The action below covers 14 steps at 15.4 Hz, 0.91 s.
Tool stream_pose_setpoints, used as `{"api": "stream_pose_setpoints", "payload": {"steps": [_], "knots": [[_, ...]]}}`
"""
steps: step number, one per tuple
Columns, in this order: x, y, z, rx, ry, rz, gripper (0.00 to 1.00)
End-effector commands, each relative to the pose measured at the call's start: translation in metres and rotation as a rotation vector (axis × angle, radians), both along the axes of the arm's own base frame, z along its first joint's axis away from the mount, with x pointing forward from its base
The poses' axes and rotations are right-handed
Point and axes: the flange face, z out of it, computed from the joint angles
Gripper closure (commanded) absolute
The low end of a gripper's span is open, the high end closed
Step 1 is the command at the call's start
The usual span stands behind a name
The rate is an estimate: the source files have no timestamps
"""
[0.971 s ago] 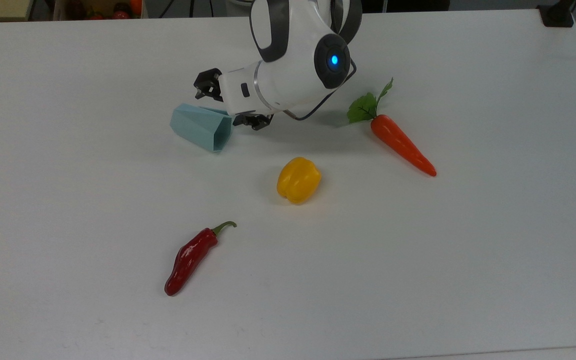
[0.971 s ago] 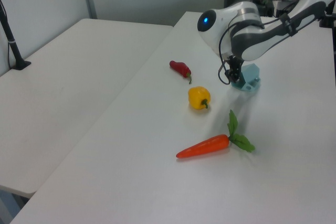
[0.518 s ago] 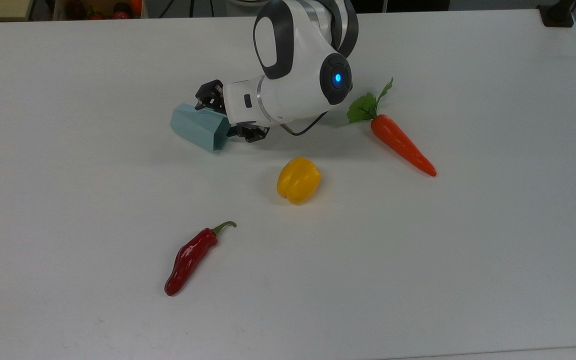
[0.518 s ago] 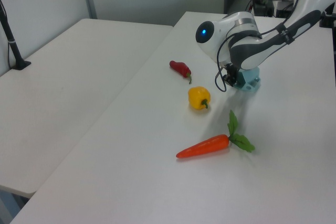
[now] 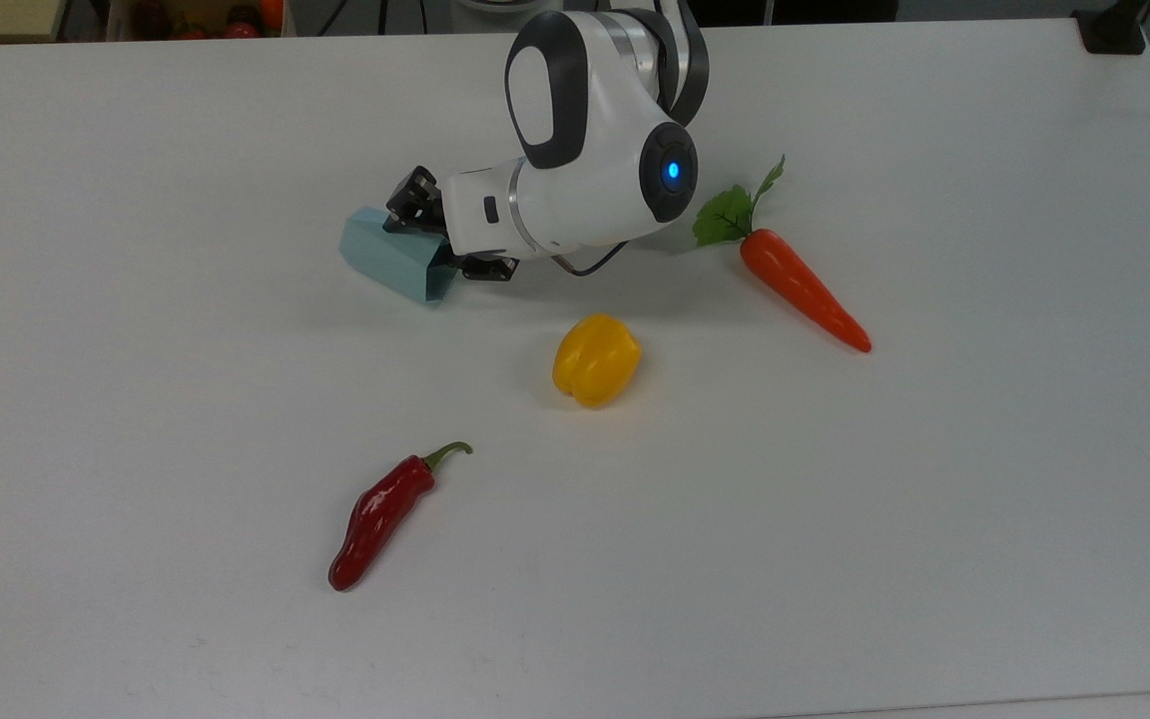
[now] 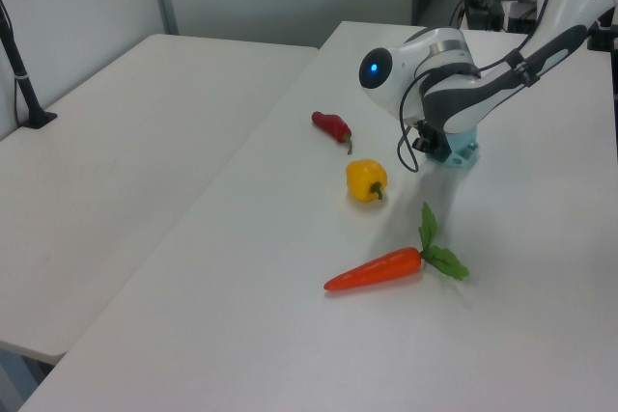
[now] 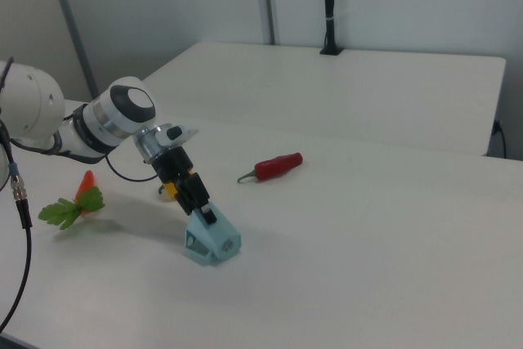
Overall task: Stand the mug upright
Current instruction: 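Close the gripper on the mug rim and grip it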
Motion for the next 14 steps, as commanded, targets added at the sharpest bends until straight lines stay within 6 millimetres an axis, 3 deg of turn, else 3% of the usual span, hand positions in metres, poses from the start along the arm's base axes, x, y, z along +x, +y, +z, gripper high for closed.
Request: {"api": "stream_pose_setpoints", "payload": {"steps": [1,3,7,11,14], "knots": [[-0.005,-0.006,-0.001,-0.016,0.059,0.014,0.63],[-0.007,-0.012,0.003,-0.02,0.111,0.027,0.76],[-0.006,-0.024,0.023,-0.009,0.133,0.039,0.89],[-0.008,-0.033,0.04,0.002,0.163,0.056,0.93],[-0.003,-0.036,0.067,0.035,0.134,0.064,0.93]]}}
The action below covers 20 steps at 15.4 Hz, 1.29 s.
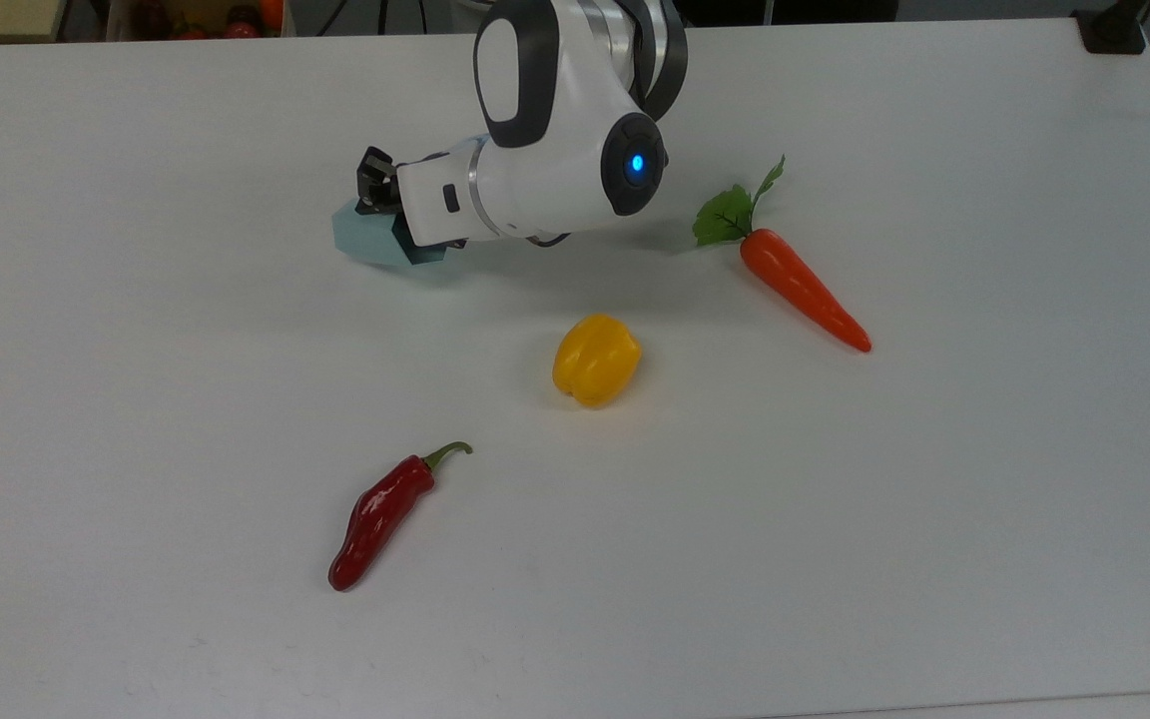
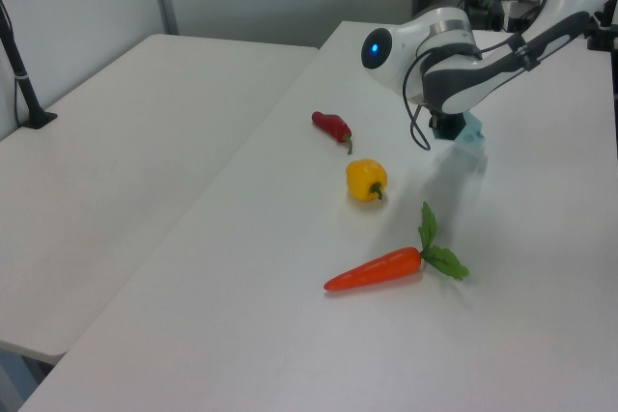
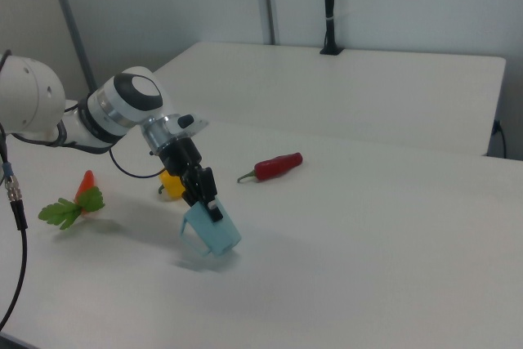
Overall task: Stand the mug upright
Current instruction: 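Rotate the held mug upward so its base rests on the table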
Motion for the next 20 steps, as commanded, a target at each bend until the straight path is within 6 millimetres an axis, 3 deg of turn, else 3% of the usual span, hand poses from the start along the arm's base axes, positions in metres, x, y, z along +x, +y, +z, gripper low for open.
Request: {"api": "stream_pose_setpoints", "payload": {"steps": [1,3,5,7,11,15,16,17,19,20], "knots": [[-0.001,-0.004,0.043,0.08,0.004,0.032,0.93],[0.0,-0.002,0.06,0.211,0.031,0.088,0.93],[0.006,0.016,0.077,0.408,0.013,0.186,0.92],[0.01,0.029,0.08,0.555,0.02,0.267,0.92],[0.015,0.04,0.054,0.684,0.035,0.467,0.91],[0.021,0.024,0.043,0.718,0.05,0.543,0.79],[0.022,0.022,0.045,0.746,0.049,0.55,0.67],[0.022,0.014,0.049,0.771,0.043,0.545,0.4],[0.022,0.003,0.062,0.776,0.032,0.55,0.0],[0.02,0.003,0.068,0.773,0.029,0.547,0.0]]}}
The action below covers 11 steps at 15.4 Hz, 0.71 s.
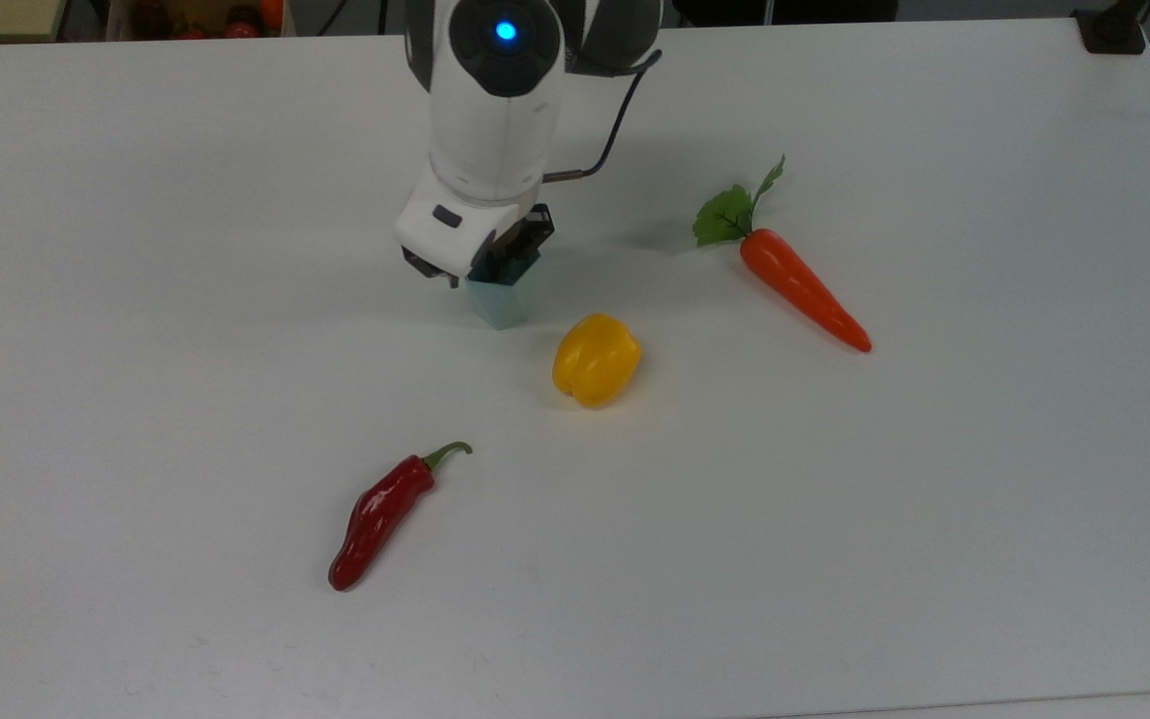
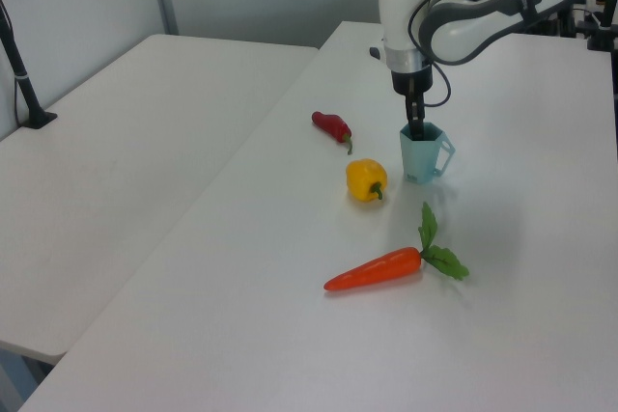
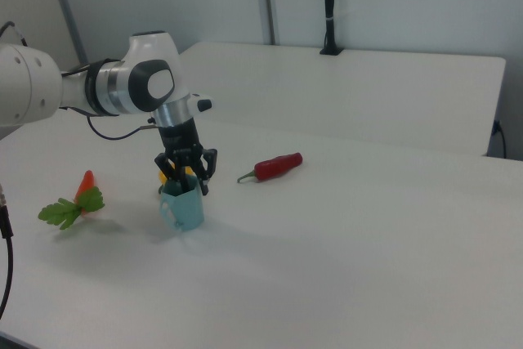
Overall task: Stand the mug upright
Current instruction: 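Open the gripper and lift it away from the upright mug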
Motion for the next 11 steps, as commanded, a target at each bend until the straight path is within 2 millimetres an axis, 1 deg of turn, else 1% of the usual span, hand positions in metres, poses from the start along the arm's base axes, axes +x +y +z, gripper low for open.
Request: {"api": "stream_pose_setpoints", "payload": {"steps": [1,2,3,5,6,7,9,10,11], "knots": [[-0.007,-0.007,0.036,0.031,-0.03,0.013,0.0],[-0.009,-0.008,0.045,0.028,-0.028,0.006,0.0],[-0.013,-0.008,0.061,0.024,-0.039,-0.022,0.0],[-0.021,-0.012,0.094,0.017,-0.082,-0.137,0.0],[-0.028,-0.013,0.115,0.016,-0.109,-0.192,0.0],[-0.04,-0.015,0.139,0.012,-0.122,-0.254,0.0],[-0.059,-0.021,0.17,0.02,-0.121,-0.292,0.0],[-0.069,-0.022,0.184,0.055,-0.112,-0.32,0.0],[-0.077,-0.028,0.196,0.09,-0.102,-0.349,0.0]]}}
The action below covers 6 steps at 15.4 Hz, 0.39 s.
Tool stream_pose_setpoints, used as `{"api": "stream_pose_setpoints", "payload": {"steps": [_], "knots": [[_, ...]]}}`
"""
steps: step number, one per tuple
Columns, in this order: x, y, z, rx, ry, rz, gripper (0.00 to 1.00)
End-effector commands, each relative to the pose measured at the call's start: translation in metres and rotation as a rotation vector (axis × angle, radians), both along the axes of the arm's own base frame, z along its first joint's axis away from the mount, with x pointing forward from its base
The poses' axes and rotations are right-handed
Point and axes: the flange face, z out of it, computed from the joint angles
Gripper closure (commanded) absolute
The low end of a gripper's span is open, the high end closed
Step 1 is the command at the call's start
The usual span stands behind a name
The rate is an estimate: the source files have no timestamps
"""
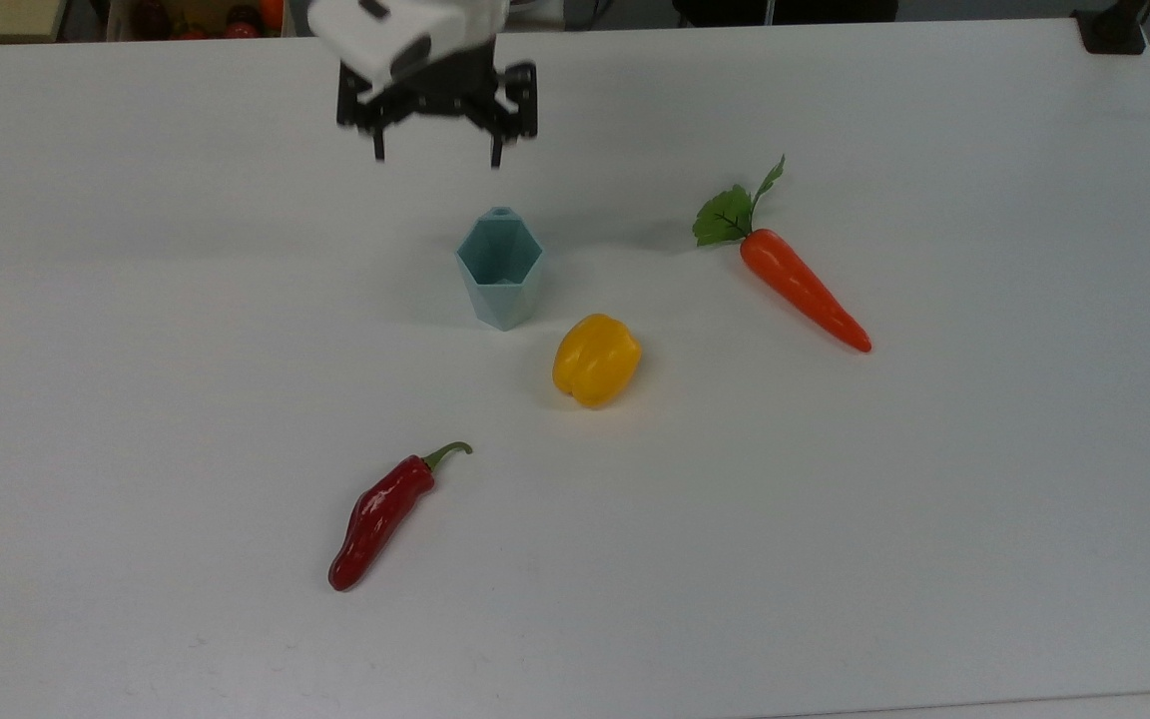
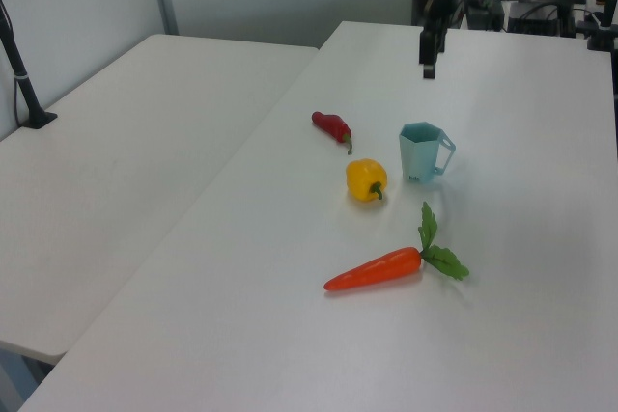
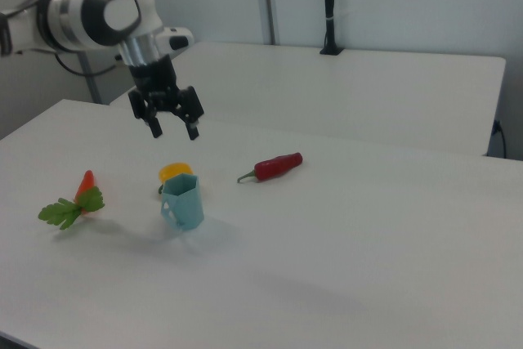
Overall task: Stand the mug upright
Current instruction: 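Open the gripper and lift it away from the upright mug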
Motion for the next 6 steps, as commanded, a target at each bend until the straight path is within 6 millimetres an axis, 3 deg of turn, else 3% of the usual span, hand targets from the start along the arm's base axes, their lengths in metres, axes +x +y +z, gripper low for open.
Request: {"api": "stream_pose_setpoints", "payload": {"steps": [1,3,6], "knots": [[-0.041,-0.02,0.05,0.103,0.006,-0.11,0.0],[-0.05,-0.025,0.063,0.103,-0.001,-0.118,0.0],[-0.052,-0.027,0.063,0.101,0.011,-0.12,0.0]]}}
